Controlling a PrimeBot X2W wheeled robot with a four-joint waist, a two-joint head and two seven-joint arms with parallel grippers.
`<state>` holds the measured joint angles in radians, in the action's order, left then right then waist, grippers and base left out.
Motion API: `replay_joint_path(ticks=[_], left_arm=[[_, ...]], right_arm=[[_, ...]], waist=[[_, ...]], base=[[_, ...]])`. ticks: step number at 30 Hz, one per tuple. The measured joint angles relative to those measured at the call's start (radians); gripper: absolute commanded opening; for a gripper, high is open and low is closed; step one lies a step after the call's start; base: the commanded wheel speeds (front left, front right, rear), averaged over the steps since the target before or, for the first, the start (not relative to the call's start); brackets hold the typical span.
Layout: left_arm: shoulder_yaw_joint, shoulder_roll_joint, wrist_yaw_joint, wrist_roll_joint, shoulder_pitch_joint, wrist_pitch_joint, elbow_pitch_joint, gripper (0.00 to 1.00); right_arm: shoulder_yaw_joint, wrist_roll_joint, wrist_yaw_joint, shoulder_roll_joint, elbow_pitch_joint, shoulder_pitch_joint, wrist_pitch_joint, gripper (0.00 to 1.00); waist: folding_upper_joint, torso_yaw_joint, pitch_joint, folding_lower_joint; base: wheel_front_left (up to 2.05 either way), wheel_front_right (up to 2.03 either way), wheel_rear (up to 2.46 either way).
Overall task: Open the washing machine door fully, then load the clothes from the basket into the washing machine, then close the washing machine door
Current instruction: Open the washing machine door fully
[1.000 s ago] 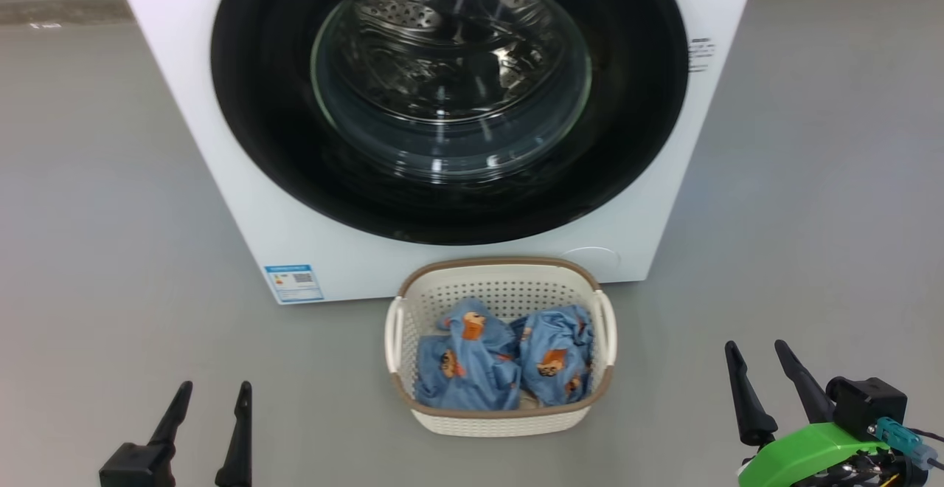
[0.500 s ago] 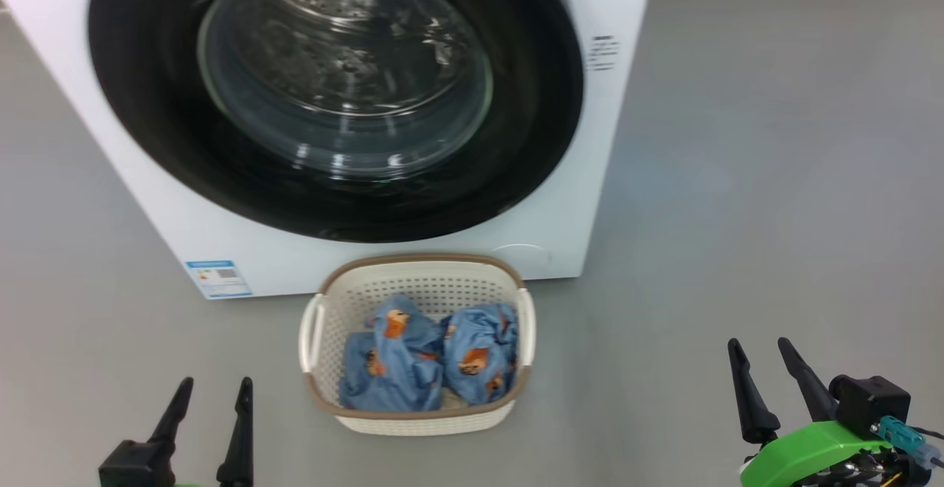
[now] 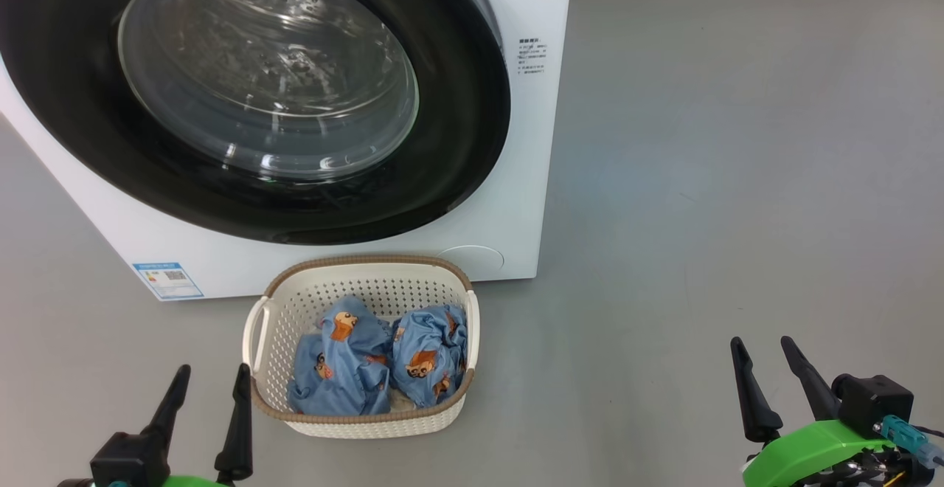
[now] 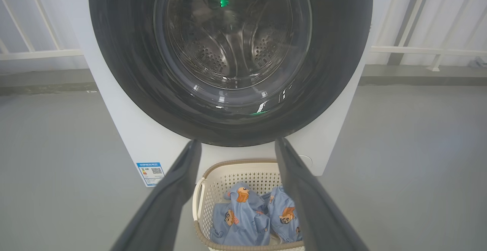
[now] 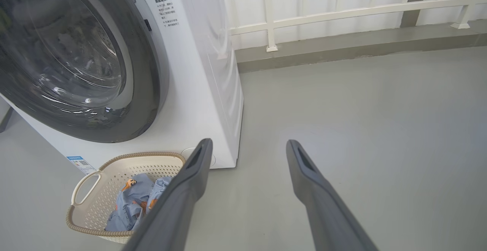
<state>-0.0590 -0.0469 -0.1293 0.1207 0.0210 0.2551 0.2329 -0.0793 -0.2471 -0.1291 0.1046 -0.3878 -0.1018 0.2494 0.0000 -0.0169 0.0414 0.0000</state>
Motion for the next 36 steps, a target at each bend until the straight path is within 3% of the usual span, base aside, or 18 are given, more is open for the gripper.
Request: replay_joint_path(ticks=[10,11,12,15,20,28,36], left_arm=[[0.005,0.0,0.0,0.01,0.0,0.0,0.001,1.0],[0.006,0.0,0.0,0.012,0.0,0.0,0.001,1.0],[0.006,0.0,0.0,0.015,0.0,0.0,0.001,1.0],[0.01,0.0,0.0,0.022,0.0,0.0,0.002,1.0],[0.019,0.002,0.0,0.028,0.008,0.0,0.003,1.0],[0.042,0.007,0.0,0.041,0.05,0.0,0.003,1.0],[0.074,0.009,0.0,0.076,0.106,0.0,0.0,1.0]], right_arm=[[0.005,0.007,0.0,-0.001,0.0,-0.005,0.0,1.0],[0.007,0.004,0.0,-0.002,0.0,-0.009,0.0,0.94],[0.01,-0.005,0.0,-0.002,0.0,-0.017,0.0,0.49],[0.023,-0.045,0.0,-0.004,0.0,-0.053,0.0,0.0],[0.04,-0.169,0.0,-0.007,-0.003,-0.132,0.0,0.0],[0.07,-0.465,0.0,0.001,0.021,-0.319,0.001,0.0],[0.087,-0.786,0.0,0.078,0.08,-0.477,0.008,0.0]], waist=[[0.0,0.006,0.005,0.0],[0.0,0.007,0.006,0.0],[0.0,0.008,0.008,0.0],[0.0001,0.011,0.013,0.0],[0.0001,0.019,0.029,0.0],[0.0,0.044,0.075,0.0],[0.0001,0.08,0.136,0.0]], base=[[0.01,0.01,-0.01],[0.0,0.0,0.0],[0.0,0.0,0.0],[0.0,0.0,0.0],[0.0,0.0,0.0],[0.0,0.0,0.0],[0.0,0.0,0.0]])
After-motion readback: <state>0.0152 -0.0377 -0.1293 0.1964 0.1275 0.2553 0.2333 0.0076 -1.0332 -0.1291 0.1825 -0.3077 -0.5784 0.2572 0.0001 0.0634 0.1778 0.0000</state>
